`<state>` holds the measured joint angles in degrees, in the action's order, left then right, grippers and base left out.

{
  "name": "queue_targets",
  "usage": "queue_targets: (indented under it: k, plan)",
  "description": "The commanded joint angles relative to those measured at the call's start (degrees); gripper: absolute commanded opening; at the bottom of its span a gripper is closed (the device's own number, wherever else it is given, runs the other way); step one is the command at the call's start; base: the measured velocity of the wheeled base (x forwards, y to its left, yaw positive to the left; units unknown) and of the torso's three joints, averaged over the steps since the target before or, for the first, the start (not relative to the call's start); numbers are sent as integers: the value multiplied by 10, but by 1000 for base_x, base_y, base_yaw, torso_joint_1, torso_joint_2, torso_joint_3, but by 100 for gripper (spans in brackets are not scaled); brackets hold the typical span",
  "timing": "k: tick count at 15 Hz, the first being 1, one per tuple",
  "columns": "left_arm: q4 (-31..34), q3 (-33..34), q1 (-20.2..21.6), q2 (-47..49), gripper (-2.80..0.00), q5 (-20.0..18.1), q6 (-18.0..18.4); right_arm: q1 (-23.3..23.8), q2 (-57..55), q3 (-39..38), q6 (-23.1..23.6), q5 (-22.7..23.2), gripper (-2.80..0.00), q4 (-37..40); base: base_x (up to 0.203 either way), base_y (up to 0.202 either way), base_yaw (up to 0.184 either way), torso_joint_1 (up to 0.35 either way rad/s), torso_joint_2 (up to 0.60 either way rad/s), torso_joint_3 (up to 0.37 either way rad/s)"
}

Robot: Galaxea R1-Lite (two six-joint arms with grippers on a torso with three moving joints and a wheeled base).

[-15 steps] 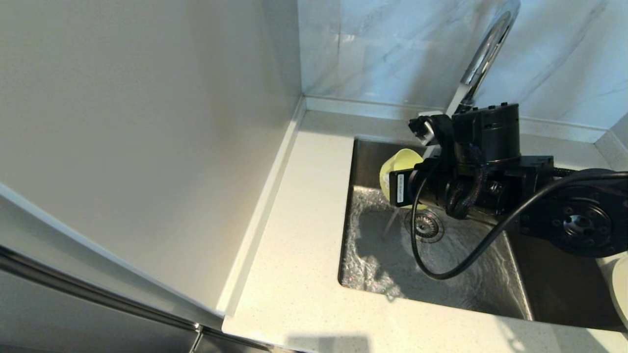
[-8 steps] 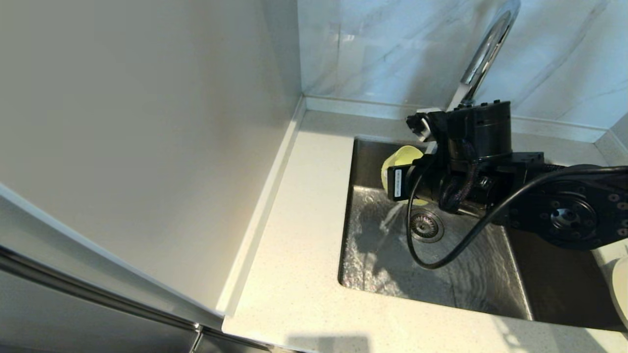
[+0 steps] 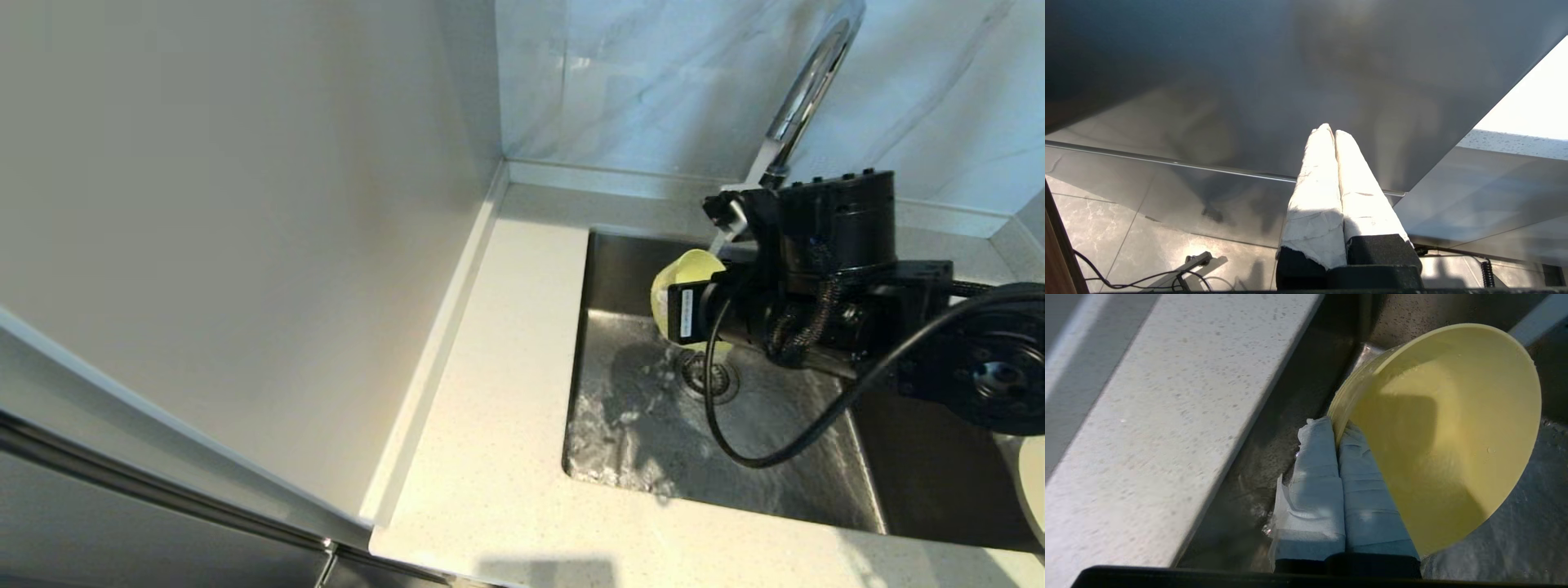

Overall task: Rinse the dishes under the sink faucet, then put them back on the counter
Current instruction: Rinse the bowl

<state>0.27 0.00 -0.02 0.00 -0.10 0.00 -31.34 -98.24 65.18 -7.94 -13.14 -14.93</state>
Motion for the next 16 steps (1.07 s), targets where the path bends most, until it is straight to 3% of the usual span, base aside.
queue_targets:
  k: [1,3,5,7,9,11,13,15,16]
  plan:
    - [0,0,0,0,-280,0,0,-3,65,-29,-7,5,-280,-1,0,0,0,0,0,0]
    - [0,0,0,0,-280,0,0,-3,122,-61,-47,13,-280,0,0,0,0,0,0,0]
    - [0,0,0,0,-280,0,0,11,164,-87,-121,17,-280,3,0,0,0,0,0,0]
    - [0,0,0,0,-280,0,0,28,178,-85,-223,23,-280,13,0,0,0,0,0,0]
    - [0,0,0,0,-280,0,0,57,182,-51,-363,50,-280,44,0,0,0,0,0,0]
    - [0,0,0,0,-280,0,0,134,191,-11,-505,146,-280,79,0,0,0,0,0,0]
    - [0,0,0,0,-280,0,0,248,201,10,-631,300,-280,84,0,0,0,0,0,0]
    - [0,0,0,0,-280,0,0,366,205,9,-770,448,-280,42,0,0,0,0,0,0]
    - [0,0,0,0,-280,0,0,409,205,-7,-858,504,-280,-32,0,0,0,0,0,0]
